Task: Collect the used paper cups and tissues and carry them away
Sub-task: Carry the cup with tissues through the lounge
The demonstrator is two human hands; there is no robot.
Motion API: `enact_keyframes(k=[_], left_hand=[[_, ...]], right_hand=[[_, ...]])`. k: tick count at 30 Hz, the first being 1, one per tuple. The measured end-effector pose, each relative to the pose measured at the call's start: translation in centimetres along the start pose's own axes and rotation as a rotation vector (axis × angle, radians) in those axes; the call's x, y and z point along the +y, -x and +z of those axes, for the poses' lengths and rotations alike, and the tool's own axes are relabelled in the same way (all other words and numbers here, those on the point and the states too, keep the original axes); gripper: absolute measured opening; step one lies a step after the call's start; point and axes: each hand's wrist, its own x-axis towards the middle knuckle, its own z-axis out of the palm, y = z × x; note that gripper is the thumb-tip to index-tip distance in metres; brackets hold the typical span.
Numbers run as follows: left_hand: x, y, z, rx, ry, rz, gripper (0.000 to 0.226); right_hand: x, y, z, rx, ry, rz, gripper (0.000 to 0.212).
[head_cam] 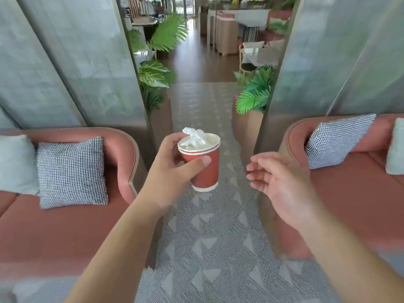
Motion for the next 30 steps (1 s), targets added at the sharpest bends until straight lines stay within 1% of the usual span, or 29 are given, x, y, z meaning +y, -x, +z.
enact_keyframes(k=[4,7,11,14,15,16,18,23,27,30], left_hand=[[-1.2,-6.4,-1.6,-0.046,0.014,-0.013,0.067],[-2.7,-11.2,-2.7,-0.032,0.030,-0.016,0.065],[-5.0,-18.0,-3.4,-0.024,0.003,-0.026,0.061],[-6.6,-23.7,-3.5,-0.006,-0.025,-0.026,0.060],[-7.2,-25.7,-3.5,0.002,-0.038,-0.027,0.061],[-7.7,-27.7,-3.3,0.011,-0.051,-0.032,0.061],[-8.6,-32.1,-2.9,0.029,-0.059,-0.053,0.064],[-10.2,-43.1,0.1,0.023,-0.056,-0.067,0.070],[-10.6,-50.8,2.0,-0.006,-0.095,-0.006,0.058],[-10.4,-55.9,2.1,0.012,-0.090,0.028,0.060]], right_hand=[[-0.1,-6.5,1.5,0.060,-0.013,-0.005,0.019],[-0.1,-11.4,2.5,0.043,-0.013,-0.009,0.009],[0.4,-18.5,3.1,0.019,-0.038,-0.003,0.014],[0.9,-25.2,3.4,0.014,-0.057,-0.006,0.027],[1.0,-27.6,3.5,0.009,-0.071,0.000,0.022],[0.9,-29.9,3.6,0.000,-0.089,0.010,0.014],[0.7,-34.6,3.6,-0.025,-0.115,0.025,0.009],[-1.2,-45.4,1.7,0.001,-0.119,0.040,0.017],[-2.7,-52.3,0.2,0.027,-0.153,0.041,0.016],[-3.5,-56.3,-0.2,0.005,-0.162,0.045,0.016]])
